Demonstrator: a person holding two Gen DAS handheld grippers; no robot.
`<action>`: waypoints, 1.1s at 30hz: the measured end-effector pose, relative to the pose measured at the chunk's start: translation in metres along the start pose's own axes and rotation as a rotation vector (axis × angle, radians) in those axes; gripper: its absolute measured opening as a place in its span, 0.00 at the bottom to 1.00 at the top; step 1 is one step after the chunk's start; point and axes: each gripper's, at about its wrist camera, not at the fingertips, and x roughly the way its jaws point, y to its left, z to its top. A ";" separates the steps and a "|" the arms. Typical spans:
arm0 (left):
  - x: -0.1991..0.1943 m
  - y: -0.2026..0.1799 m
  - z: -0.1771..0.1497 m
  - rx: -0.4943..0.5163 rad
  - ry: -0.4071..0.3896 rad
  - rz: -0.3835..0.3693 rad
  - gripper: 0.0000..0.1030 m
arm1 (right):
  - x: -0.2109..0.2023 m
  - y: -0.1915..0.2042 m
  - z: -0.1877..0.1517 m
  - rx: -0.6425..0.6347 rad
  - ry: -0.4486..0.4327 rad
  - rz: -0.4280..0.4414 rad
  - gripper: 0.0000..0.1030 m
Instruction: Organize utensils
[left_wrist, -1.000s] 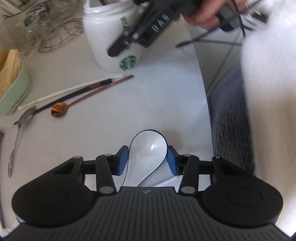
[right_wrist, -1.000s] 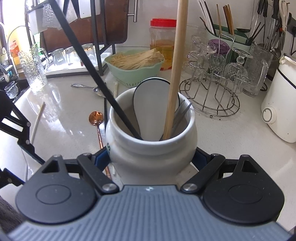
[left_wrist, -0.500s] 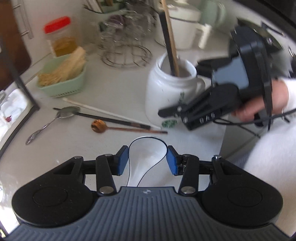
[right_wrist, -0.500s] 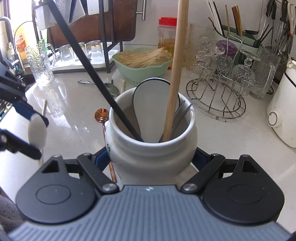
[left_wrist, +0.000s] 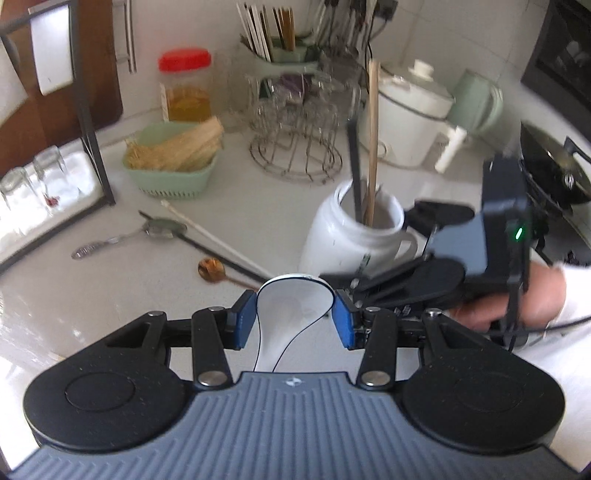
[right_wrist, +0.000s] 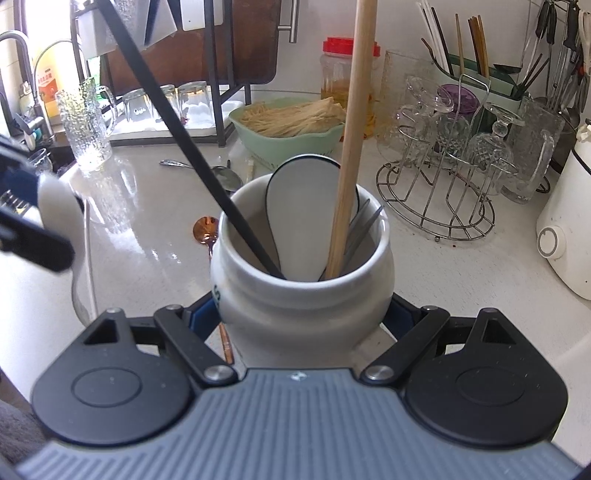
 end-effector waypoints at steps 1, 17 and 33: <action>-0.005 -0.002 0.004 -0.006 -0.016 -0.001 0.49 | 0.000 0.000 0.000 0.000 0.000 0.000 0.89; -0.087 -0.016 0.080 -0.058 -0.252 -0.047 0.49 | 0.001 0.007 0.001 -0.025 -0.010 0.026 0.89; -0.077 -0.038 0.123 -0.070 -0.304 -0.146 0.49 | 0.001 0.007 -0.001 -0.030 -0.023 0.038 0.89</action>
